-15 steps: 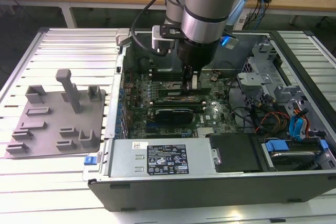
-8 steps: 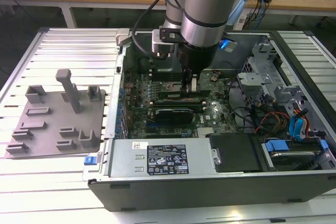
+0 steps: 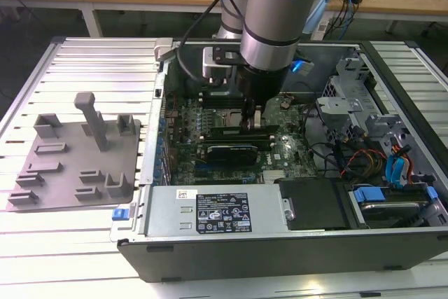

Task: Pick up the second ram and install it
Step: 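Insert the second ram into the second slot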

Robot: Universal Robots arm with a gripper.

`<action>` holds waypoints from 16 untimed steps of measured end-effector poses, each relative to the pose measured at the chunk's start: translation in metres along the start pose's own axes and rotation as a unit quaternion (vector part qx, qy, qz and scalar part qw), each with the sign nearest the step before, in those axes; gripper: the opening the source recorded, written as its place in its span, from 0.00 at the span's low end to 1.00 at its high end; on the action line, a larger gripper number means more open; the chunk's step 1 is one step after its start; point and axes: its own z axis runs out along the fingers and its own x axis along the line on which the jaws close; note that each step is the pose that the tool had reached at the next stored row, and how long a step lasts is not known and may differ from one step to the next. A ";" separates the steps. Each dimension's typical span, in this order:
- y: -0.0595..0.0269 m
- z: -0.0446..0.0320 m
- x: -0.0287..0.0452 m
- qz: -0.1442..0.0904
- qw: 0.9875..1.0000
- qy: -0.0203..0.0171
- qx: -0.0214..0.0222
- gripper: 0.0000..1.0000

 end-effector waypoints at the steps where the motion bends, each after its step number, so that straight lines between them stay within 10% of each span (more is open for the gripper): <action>1: 0.0002 0.0010 -0.0009 0.000 1.000 0.000 0.000 0.11; 8: 0.0052 0.0109 -0.0052 0.044 0.999 -0.002 0.003 0.11; 16: 0.0077 0.0235 -0.0132 0.031 1.000 -0.001 0.002 0.11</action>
